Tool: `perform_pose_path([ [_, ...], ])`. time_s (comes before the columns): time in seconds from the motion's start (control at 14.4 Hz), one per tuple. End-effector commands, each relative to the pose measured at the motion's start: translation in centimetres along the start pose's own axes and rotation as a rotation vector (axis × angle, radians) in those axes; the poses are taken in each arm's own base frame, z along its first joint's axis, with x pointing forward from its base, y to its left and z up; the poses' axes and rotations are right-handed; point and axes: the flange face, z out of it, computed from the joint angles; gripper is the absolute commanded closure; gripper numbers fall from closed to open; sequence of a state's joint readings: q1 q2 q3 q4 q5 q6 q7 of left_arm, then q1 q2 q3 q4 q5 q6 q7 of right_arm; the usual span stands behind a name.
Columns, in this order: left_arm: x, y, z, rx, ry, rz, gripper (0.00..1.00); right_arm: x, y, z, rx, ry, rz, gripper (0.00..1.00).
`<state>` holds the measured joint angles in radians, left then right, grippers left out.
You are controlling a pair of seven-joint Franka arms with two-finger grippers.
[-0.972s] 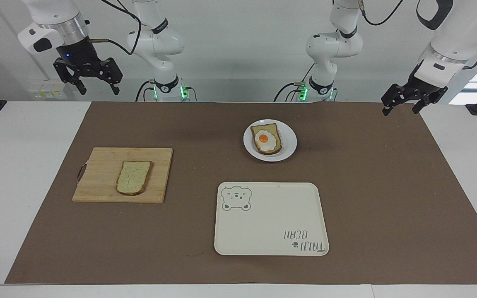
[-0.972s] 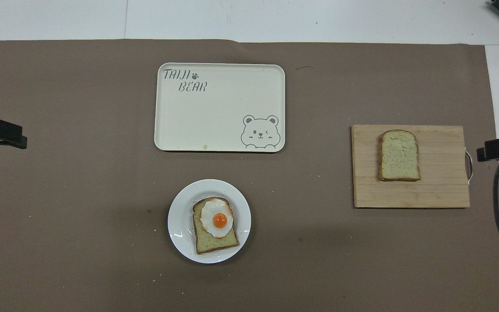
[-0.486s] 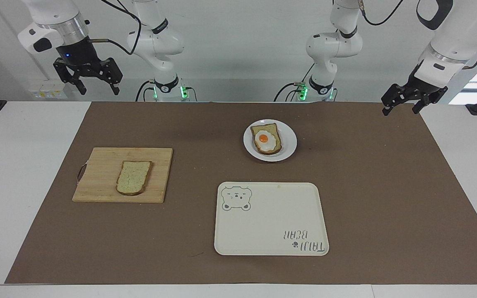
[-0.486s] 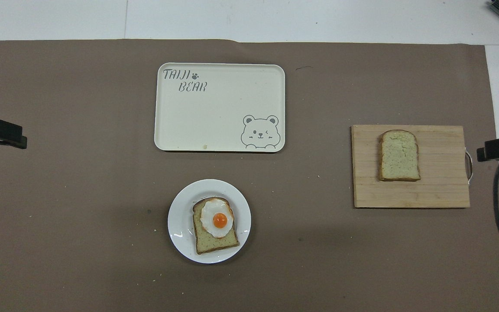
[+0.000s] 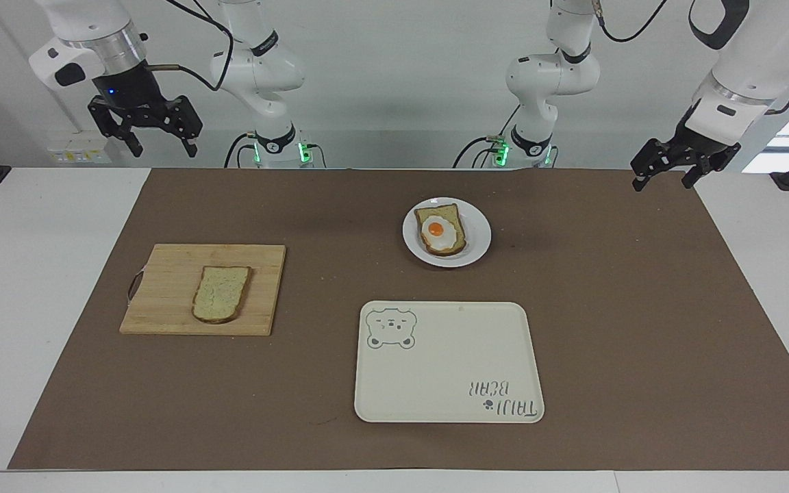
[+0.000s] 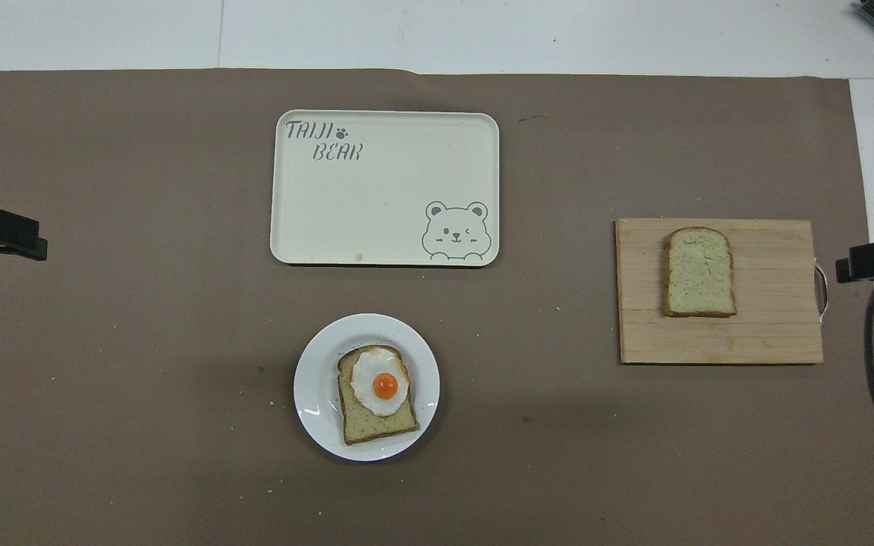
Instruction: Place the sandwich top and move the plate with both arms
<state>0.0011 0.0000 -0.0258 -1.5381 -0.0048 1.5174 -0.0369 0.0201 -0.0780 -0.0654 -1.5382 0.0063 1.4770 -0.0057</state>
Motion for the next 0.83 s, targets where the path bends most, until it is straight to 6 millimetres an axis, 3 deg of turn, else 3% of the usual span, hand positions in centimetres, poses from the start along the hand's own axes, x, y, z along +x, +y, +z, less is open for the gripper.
perform_pose_path([
  [0.0,-0.72,-0.09,-0.36,0.007,-0.005,-0.01,0.0,-0.3,0.49,-0.01,-0.011,0.006,-0.017,0.0],
  [0.76,-0.67,-0.09,-0.27,0.007,-0.007,-0.01,0.0,-0.43,0.57,0.09,-0.011,0.004,-0.016,0.0],
])
